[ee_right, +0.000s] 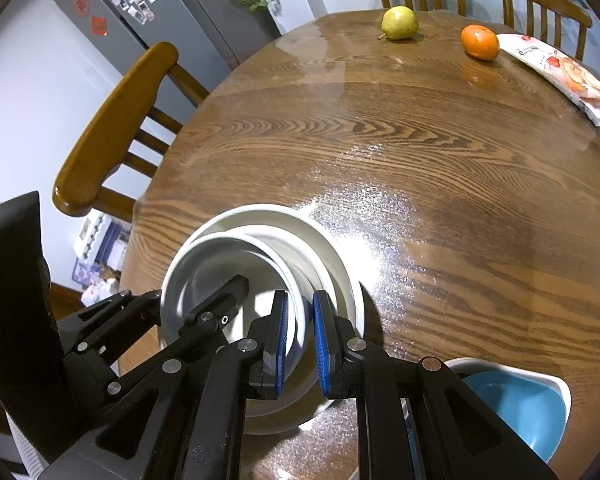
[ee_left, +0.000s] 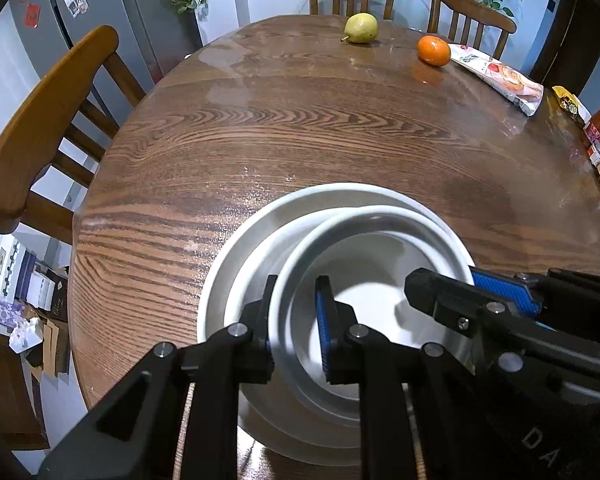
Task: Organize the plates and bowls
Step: 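Lower the small white bowl into the medium white bowl, then open both grippers to release the small white bowl, then withdraw both grippers up from the nested bowl stack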
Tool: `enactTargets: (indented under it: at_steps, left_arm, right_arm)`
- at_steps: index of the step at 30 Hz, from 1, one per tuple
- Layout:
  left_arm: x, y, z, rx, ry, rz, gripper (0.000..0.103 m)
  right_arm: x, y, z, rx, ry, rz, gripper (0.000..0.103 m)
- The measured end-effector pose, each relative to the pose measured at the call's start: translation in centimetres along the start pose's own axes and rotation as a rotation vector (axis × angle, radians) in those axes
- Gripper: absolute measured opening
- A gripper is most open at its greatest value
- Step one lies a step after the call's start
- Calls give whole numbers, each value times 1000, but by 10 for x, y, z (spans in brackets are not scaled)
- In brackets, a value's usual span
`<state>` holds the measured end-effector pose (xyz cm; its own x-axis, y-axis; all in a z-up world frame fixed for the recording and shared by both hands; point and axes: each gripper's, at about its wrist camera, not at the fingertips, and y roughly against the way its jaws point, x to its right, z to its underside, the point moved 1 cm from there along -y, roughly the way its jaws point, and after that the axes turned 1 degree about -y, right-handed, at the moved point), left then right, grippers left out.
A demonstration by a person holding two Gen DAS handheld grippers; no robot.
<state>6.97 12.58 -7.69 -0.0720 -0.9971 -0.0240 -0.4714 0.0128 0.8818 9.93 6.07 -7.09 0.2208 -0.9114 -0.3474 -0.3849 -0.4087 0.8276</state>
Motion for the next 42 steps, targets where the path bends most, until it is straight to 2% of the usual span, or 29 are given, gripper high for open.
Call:
enactTargets:
  at_steps: [12, 15, 19, 24, 32, 34, 36, 37, 40, 42]
  left_arm:
    - [0, 9, -1, 23, 20, 7, 23]
    - [-1, 14, -1, 32, 24, 14, 28]
    - [-2, 28, -2, 72, 18, 18, 30]
    - [-5, 45, -4, 116, 23, 20, 39]
    - [-9, 64, -6, 167, 41, 19, 61]
    - [-11, 67, -4, 172, 45, 16, 66]
    - [-15, 70, -4, 174, 56, 20, 73]
    - [-17, 71, -3, 174, 62, 19, 77]
    - [-30, 76, -2, 180, 90, 2, 81]
    - [-39, 76, -3, 174, 115, -6, 84]
  right_arm:
    - [-3, 12, 0, 36, 12, -1, 15]
    - [-4, 16, 0, 50, 12, -10, 15]
    - [-7, 26, -1, 80, 13, -29, 15]
    - [-10, 42, -1, 123, 17, -46, 15]
    - [-7, 63, 1, 173, 1, -55, 16]
    - [-6, 66, 2, 177, -6, -54, 24]
    - [-4, 69, 3, 184, -10, -43, 37]
    - [-3, 70, 3, 187, -11, -42, 40]
    - [3, 74, 5, 191, -23, -31, 44]
    - [7, 76, 5, 186, -37, -21, 54]
